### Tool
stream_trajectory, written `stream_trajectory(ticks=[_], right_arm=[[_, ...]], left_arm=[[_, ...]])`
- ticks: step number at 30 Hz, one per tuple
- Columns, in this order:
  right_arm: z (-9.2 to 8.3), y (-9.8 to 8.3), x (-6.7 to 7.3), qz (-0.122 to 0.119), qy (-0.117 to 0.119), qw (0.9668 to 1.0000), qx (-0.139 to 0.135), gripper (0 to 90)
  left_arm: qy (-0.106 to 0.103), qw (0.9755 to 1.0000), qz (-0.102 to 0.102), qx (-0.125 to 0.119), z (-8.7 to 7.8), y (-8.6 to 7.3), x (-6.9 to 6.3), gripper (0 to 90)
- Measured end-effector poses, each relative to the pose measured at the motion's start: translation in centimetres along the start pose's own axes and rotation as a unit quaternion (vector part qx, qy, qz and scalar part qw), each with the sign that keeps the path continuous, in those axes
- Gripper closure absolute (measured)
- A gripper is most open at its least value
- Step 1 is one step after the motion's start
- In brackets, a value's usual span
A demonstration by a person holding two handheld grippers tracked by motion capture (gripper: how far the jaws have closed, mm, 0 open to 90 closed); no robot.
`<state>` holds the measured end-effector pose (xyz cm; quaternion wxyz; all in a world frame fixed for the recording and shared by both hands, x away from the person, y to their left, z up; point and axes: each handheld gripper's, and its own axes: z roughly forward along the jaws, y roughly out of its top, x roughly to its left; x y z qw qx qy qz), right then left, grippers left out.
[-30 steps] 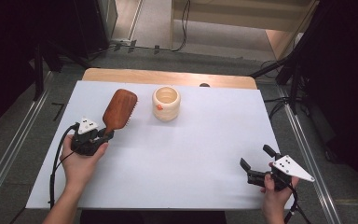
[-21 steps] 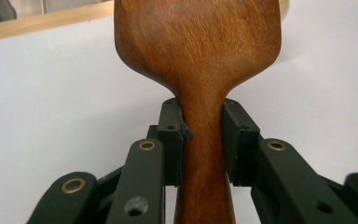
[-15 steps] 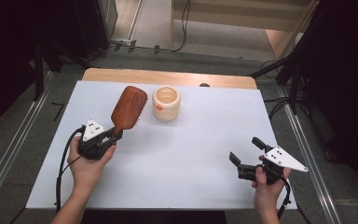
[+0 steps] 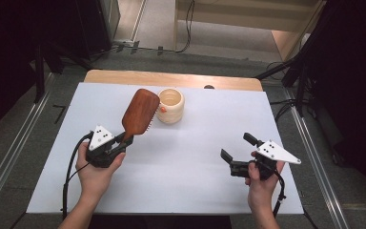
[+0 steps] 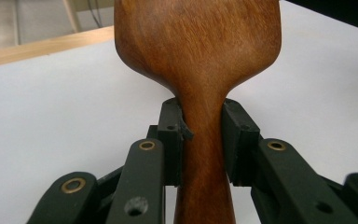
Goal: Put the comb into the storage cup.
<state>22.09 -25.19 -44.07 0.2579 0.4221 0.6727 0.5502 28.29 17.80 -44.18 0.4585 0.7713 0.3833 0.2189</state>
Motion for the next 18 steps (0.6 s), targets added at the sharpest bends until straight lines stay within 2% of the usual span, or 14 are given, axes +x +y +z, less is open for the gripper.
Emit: stream_trajectory(ticks=[18], right_arm=[[3.2, 1.7, 2.4, 0.022, 0.035, 0.9991, 0.002, 0.0]], left_arm=[[-0.029, 0.9993, 0.022, -0.009, 0.9, -0.4, -2.8, 72.4]])
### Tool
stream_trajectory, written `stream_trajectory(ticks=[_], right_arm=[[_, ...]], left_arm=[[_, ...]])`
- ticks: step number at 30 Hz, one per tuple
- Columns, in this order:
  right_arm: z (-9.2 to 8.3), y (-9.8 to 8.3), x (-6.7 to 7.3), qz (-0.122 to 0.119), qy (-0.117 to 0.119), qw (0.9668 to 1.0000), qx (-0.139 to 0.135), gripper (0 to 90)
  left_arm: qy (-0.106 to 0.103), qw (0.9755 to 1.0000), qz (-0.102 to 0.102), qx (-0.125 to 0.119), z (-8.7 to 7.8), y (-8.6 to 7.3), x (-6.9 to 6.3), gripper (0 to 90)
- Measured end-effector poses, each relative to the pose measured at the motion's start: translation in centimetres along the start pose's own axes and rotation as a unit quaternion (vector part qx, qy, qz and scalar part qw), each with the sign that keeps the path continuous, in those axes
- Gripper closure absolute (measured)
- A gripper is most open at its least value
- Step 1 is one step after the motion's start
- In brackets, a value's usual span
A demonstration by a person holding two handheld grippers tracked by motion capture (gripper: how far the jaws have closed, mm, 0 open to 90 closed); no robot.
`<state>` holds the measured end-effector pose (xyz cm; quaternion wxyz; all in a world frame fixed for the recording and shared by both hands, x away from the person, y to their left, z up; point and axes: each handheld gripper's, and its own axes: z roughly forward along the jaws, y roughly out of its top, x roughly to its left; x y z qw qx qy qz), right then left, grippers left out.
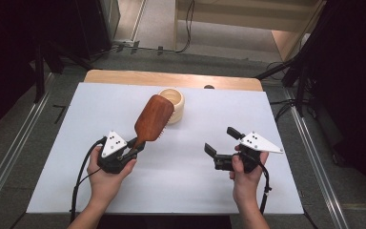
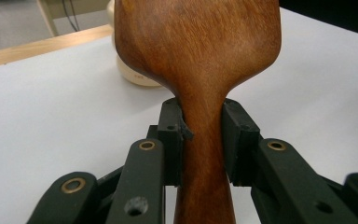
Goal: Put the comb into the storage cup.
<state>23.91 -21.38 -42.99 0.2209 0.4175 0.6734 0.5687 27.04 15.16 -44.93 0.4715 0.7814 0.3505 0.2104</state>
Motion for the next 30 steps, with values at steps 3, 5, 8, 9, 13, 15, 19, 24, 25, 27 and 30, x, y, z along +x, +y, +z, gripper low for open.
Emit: stream_trajectory(ticks=[3, 5, 8, 9, 13, 15, 19, 24, 25, 27, 30], right_arm=[[0.6, 0.2, 0.5, 0.004, 0.005, 1.0, 0.002, 0.0], [1.0, 0.3, 0.8, 0.005, 0.009, 0.9999, 0.002, 0.0], [1.6, 0.5, 1.3, 0.007, 0.018, 0.9998, 0.001, 0.0], [1.7, 0.5, 1.4, 0.007, 0.018, 0.9998, 0.001, 0.0], [2.3, 0.6, 2.0, 0.012, 0.026, 0.9996, 0.003, 0.0], [2.6, 0.6, 2.2, 0.013, 0.031, 0.9994, 0.003, 0.0], [3.2, 0.5, 2.6, 0.018, 0.044, 0.9988, 0.006, 0.0], [3.9, 0.4, 3.2, 0.03, 0.06, 0.9977, 0.009, 0.0], [4.1, 0.4, 3.2, 0.034, 0.063, 0.9974, 0.009, 0.0], [4.4, 0.3, 3.4, 0.04, 0.068, 0.9968, 0.013, 0.0], [4.9, 0.2, 3.5, 0.049, 0.074, 0.9959, 0.016, 0.0]], left_arm=[[-0.006, 1.0, 0.001, -0.003, 0.1, 0.0, -0.4, 72.4], [-0.011, 0.9999, 0.001, -0.003, 0.2, 0.0, -0.6, 72.4], [-0.015, 0.9999, 0.004, -0.004, 0.3, -0.1, -1.0, 72.4], [-0.018, 0.9998, 0.004, -0.005, 0.3, -0.1, -1.1, 72.4], [-0.021, 0.9997, 0.009, -0.008, 0.4, -0.3, -1.6, 72.4], [-0.023, 0.9997, 0.01, -0.008, 0.5, -0.3, -1.8, 72.4], [-0.027, 0.9995, 0.014, -0.011, 0.6, -0.3, -2.3, 72.4], [-0.037, 0.999, 0.02, -0.01, 0.9, -0.4, -3.1, 72.4], [-0.039, 0.9989, 0.022, -0.009, 0.9, -0.4, -3.2, 72.4], [-0.043, 0.9988, 0.023, -0.01, 1.0, -0.5, -3.5, 72.4], [-0.047, 0.9985, 0.027, -0.011, 1.1, -0.6, -3.9, 72.4]])
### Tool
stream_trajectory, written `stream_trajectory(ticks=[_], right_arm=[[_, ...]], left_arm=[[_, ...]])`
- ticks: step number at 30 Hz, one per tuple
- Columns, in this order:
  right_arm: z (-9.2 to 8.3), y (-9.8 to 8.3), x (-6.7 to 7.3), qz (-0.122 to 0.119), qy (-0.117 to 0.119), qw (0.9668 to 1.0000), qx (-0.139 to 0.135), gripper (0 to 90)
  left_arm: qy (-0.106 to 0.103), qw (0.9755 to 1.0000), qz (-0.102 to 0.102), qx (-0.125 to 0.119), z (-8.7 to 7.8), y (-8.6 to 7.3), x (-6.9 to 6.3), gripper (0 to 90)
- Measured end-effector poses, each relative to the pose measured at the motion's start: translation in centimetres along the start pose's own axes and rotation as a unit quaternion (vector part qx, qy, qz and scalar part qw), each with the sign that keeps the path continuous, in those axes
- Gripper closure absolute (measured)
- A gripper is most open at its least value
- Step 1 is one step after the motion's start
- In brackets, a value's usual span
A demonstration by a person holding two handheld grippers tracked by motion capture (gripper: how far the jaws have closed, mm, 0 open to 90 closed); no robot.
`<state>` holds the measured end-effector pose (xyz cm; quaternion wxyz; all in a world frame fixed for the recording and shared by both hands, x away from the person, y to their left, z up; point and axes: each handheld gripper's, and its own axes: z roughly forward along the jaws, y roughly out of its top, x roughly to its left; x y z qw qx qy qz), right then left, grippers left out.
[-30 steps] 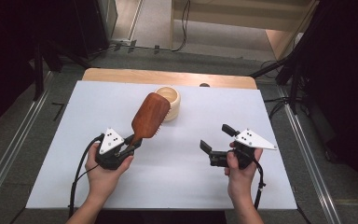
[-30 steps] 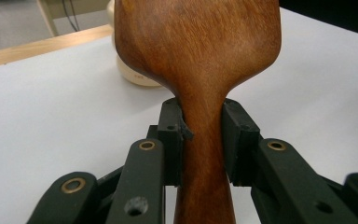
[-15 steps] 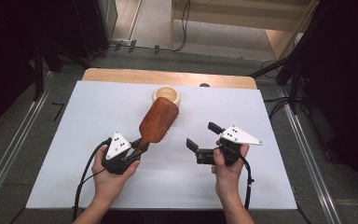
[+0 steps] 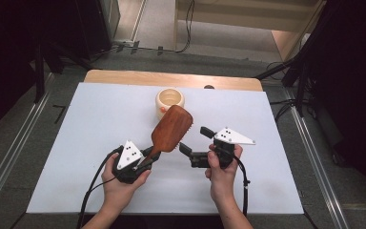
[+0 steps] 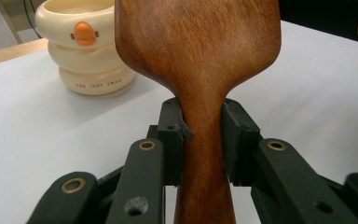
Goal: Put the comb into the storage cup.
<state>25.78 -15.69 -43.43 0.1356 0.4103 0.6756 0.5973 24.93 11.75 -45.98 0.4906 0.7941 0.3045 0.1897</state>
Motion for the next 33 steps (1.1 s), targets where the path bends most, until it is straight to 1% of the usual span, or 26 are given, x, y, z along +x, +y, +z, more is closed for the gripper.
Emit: stream_trajectory(ticks=[8, 9, 10, 12, 13, 14, 15, 17, 18, 21, 22, 23, 25, 26, 27, 28, 29, 33], right_arm=[[1.4, -0.2, 0.1, 0.024, 0.012, 0.9996, 0.009, 0.0], [1.8, -0.2, 0.2, 0.026, 0.015, 0.9995, 0.011, 0.0], [1.8, -0.2, 0.2, 0.026, 0.015, 0.9995, 0.011, 0.0], [2.2, -0.2, 0.2, 0.036, 0.02, 0.999, 0.013, 0.0], [2.2, -0.2, 0.2, 0.036, 0.02, 0.999, 0.013, 0.0], [2.2, -0.2, 0.2, 0.041, 0.02, 0.9989, 0.011, 3.2], [2.4, -0.2, 0.1, 0.055, 0.018, 0.9982, 0.012, 4.8], [2.7, -0.2, 0.0, 0.068, 0.018, 0.9974, 0.016, 10.6], [2.8, -0.2, 0.0, 0.072, 0.014, 0.9971, 0.017, 11.2], [3.0, -0.2, -0.1, 0.082, 0.018, 0.9963, 0.022, 12.4], [3.2, -0.3, -0.1, 0.09, 0.015, 0.9955, 0.024, 15.9], [3.3, -0.3, -0.1, 0.095, 0.018, 0.9951, 0.024, 18.1], [3.4, -0.3, -0.1, 0.098, 0.021, 0.9947, 0.024, 19.7], [3.5, -0.3, -0.1, 0.102, 0.033, 0.9939, 0.024, 24.7], [3.5, -0.3, -0.1, 0.102, 0.033, 0.9939, 0.024, 24.7], [3.7, -0.3, -0.2, 0.111, 0.04, 0.9927, 0.025, 25.6], [3.7, -0.3, -0.2, 0.111, 0.04, 0.9927, 0.025, 25.6], [4.0, -0.4, -0.2, 0.127, 0.043, 0.9907, 0.026, 28.1]], left_arm=[[-0.007, 0.9999, 0.01, -0.004, 0.1, -0.1, -0.8, 72.4], [-0.006, 0.9999, 0.011, -0.006, 0.1, -0.1, -0.9, 72.4], [-0.007, 0.9999, 0.012, -0.006, 0.1, -0.1, -1.0, 72.4], [-0.009, 0.9998, 0.015, -0.007, 0.2, -0.1, -1.1, 72.3], [-0.008, 0.9998, 0.015, -0.008, 0.2, -0.1, -1.2, 72.3], [-0.01, 0.9998, 0.015, -0.009, 0.1, -0.1, -1.2, 72.4], [-0.009, 0.9998, 0.016, -0.01, 0.1, -0.2, -1.3, 72.4], [-0.011, 0.9997, 0.018, -0.012, 0.1, -0.2, -1.4, 72.4], [-0.011, 0.9997, 0.02, -0.013, 0.1, -0.2, -1.5, 72.4], [-0.012, 0.9996, 0.021, -0.015, 0.2, -0.2, -1.6, 72.4], [-0.012, 0.9996, 0.021, -0.016, 0.2, -0.2, -1.7, 72.4], [-0.012, 0.9995, 0.022, -0.017, 0.2, -0.2, -1.7, 72.4], [-0.014, 0.9995, 0.023, -0.018, 0.2, -0.2, -1.8, 72.4], [-0.014, 0.9995, 0.024, -0.018, 0.2, -0.2, -1.8, 72.4], [-0.013, 0.9994, 0.026, -0.019, 0.2, -0.2, -1.9, 72.4], [-0.013, 0.9994, 0.027, -0.02, 0.2, -0.2, -1.9, 72.4], [-0.014, 0.9994, 0.026, -0.02, 0.2, -0.2, -2.0, 72.4], [-0.014, 0.9993, 0.028, -0.021, 0.2, -0.3, -2.0, 72.4]])
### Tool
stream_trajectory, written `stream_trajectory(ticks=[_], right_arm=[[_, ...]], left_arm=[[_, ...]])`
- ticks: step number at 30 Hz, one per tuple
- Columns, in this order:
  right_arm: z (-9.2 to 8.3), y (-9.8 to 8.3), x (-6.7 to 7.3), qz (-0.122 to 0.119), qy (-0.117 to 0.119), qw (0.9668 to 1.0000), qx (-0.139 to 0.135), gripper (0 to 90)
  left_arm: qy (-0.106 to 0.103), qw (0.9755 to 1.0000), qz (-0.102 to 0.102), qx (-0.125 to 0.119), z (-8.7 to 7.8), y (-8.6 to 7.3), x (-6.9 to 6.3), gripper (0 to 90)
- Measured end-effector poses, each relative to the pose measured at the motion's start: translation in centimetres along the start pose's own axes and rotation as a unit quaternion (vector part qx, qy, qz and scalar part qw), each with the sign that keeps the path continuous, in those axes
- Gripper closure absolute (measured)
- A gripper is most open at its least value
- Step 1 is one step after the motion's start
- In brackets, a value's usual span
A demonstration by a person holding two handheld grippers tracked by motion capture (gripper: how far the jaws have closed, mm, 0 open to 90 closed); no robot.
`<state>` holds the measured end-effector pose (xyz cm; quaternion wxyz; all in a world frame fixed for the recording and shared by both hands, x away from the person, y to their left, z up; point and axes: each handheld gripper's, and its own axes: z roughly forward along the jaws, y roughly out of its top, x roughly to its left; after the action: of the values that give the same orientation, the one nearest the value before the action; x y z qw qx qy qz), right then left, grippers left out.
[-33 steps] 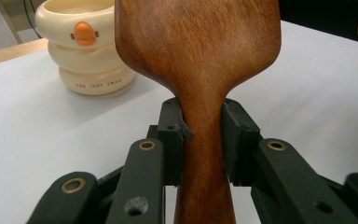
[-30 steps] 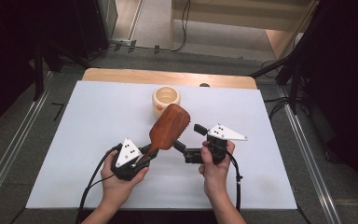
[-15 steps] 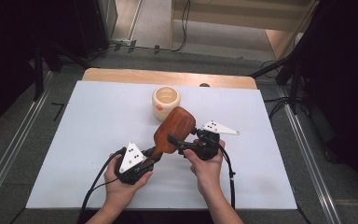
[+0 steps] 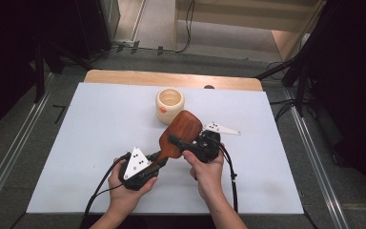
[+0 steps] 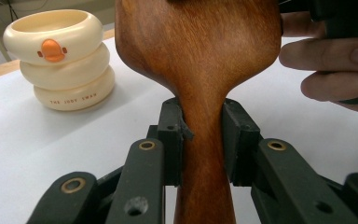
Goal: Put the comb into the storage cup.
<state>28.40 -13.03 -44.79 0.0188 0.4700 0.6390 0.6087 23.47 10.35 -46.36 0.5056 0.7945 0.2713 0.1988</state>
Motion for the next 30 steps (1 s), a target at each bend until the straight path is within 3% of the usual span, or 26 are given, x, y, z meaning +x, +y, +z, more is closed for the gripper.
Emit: stream_trajectory(ticks=[4, 7, 13, 14, 20, 21, 24, 25, 26, 27, 30], right_arm=[[0.1, 0.0, -0.2, 0.012, 0.013, 0.9998, 0.002, 32.6], [0.1, 0.0, -0.6, 0.031, 0.041, 0.9987, 0.005, 37.0], [0.0, 0.0, -0.6, 0.031, 0.059, 0.9977, 0.001, 42.9], [0.0, 0.1, -0.4, 0.031, 0.071, 0.9969, -0.002, 45.3], [-0.1, 0.2, 0.0, 0.022, 0.082, 0.9964, -0.001, 49.2], [-0.1, 0.3, 0.2, 0.011, 0.085, 0.9963, -0.002, 50.7], [-0.2, 0.4, 0.6, -0.006, 0.077, 0.997, -0.003, 51.4], [-0.4, 0.6, 0.9, -0.024, 0.07, 0.9972, -0.006, 51.7], [-0.4, 0.6, 0.9, -0.024, 0.07, 0.9972, -0.006, 51.7], [-0.5, 0.8, 1.0, -0.03, 0.07, 0.997, -0.008, 51.9], [-0.8, 1.1, 1.2, -0.04, 0.064, 0.9971, -0.009, 52.0]], left_arm=[[-0.003, 1.0, -0.002, -0.004, 0.0, -0.1, 0.0, 72.4], [-0.003, 1.0, 0.0, -0.005, 0.0, -0.1, 0.0, 72.4], [-0.003, 1.0, 0.003, -0.008, 0.0, -0.1, 0.0, 72.4], [-0.004, 0.9999, 0.003, -0.01, -0.1, -0.1, 0.0, 72.4], [-0.02, 0.9997, -0.007, -0.009, 0.0, -0.1, 0.4, 72.1], [-0.022, 0.9997, -0.011, -0.009, -0.1, -0.1, 0.6, 70.5], [-0.031, 0.9993, -0.018, -0.013, -0.1, -0.1, 0.8, 64.9], [-0.03, 0.9993, -0.02, -0.013, -0.2, -0.1, 0.8, 57.8], [-0.031, 0.9992, -0.022, -0.013, -0.3, -0.1, 0.9, 57.8], [-0.035, 0.9989, -0.026, -0.017, -0.4, -0.1, 1.1, 49.9], [-0.038, 0.9985, -0.032, -0.022, -0.6, -0.1, 1.4, 44.3]])
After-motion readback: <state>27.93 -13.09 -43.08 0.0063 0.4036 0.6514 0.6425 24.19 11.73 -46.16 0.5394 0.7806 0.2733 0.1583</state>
